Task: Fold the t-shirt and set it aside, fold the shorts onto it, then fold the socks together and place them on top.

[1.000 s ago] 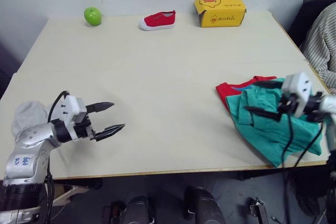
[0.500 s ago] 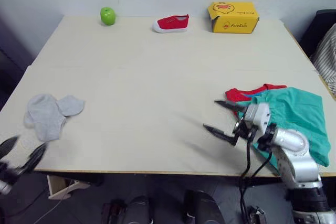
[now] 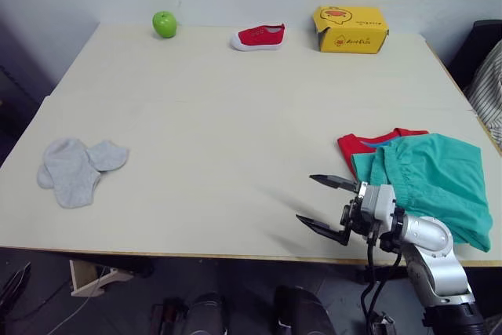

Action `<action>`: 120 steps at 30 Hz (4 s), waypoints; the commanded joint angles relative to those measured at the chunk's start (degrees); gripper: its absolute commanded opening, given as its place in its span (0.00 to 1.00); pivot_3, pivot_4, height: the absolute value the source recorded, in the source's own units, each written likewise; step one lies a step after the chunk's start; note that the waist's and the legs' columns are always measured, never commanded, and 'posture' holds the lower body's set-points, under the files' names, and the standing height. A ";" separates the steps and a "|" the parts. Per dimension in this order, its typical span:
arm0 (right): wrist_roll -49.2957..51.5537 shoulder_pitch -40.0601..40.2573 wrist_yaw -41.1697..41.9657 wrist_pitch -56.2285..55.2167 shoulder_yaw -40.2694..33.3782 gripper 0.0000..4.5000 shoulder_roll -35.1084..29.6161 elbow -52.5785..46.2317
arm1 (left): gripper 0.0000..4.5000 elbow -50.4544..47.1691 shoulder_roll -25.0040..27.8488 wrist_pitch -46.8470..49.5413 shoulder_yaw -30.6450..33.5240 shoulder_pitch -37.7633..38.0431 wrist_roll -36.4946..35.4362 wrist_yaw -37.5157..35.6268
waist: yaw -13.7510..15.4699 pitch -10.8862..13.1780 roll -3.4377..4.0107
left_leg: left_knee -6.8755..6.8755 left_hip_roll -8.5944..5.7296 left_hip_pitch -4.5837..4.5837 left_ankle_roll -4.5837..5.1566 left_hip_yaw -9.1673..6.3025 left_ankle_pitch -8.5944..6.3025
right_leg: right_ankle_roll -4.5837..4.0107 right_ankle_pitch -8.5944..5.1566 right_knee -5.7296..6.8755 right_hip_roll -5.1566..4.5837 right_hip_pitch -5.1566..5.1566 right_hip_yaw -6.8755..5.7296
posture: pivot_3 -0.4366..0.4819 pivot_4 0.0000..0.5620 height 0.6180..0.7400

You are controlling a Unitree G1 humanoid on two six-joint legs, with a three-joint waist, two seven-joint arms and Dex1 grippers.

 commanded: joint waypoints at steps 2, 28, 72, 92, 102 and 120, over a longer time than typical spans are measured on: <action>2.75 -3.50 0.65 2.01 1.52 0.99 -0.22 -3.50 | 1.00 -4.27 10.11 11.23 -3.21 -6.63 -0.73 4.89 | -0.12 0.03 0.06 | 0.01 0.03 0.05 -0.07 0.05 0.03 | -0.06 -0.03 0.13 0.07 -0.03 0.02 | 0.48 0.27 1.00; 0.36 -3.59 -1.98 2.49 2.45 1.00 -1.52 -3.56 | 0.30 39.94 15.75 12.45 -47.01 -62.06 21.60 3.67 | -0.41 0.06 0.10 | 0.02 0.48 0.43 -0.74 1.35 0.24 | -0.08 -0.05 0.63 0.99 -0.54 0.53 | 0.48 0.27 1.00; -8.25 -3.15 -9.16 16.64 10.71 1.00 -7.00 -8.31 | 0.81 25.40 9.89 -17.60 -57.63 -67.30 21.16 -29.69 | -0.10 0.09 0.02 | 0.14 0.38 0.23 -0.56 1.87 0.22 | 0.06 0.08 0.61 1.21 -1.02 1.32 | 0.48 0.27 1.00; -19.13 -12.60 -9.55 7.18 18.78 0.22 -0.61 7.03 | 0.32 45.77 0.16 -28.60 -62.83 -69.42 29.82 -28.39 | -0.44 0.08 -0.07 | 0.25 0.06 0.24 -0.32 2.12 0.11 | 0.35 0.25 0.64 1.14 -1.00 1.50 | 0.48 0.27 1.00; -19.28 -19.67 -5.40 -0.63 17.14 0.00 -1.97 18.54 | 0.00 23.60 1.98 -15.84 -58.66 -55.66 25.64 -23.89 | -1.66 0.07 -0.06 | 0.22 0.38 0.26 -0.31 2.17 0.11 | 0.35 0.25 0.71 1.13 -0.99 1.55 | 0.48 0.27 1.00; -14.51 -29.17 11.48 -7.26 16.41 0.39 -2.34 35.35 | 0.32 -6.57 -3.62 6.70 -49.88 -39.96 17.65 -3.72 | -1.64 0.07 -0.06 | 0.21 0.41 0.32 -0.31 2.20 0.11 | 0.34 0.25 0.67 1.00 -1.01 1.61 | 0.48 0.27 1.00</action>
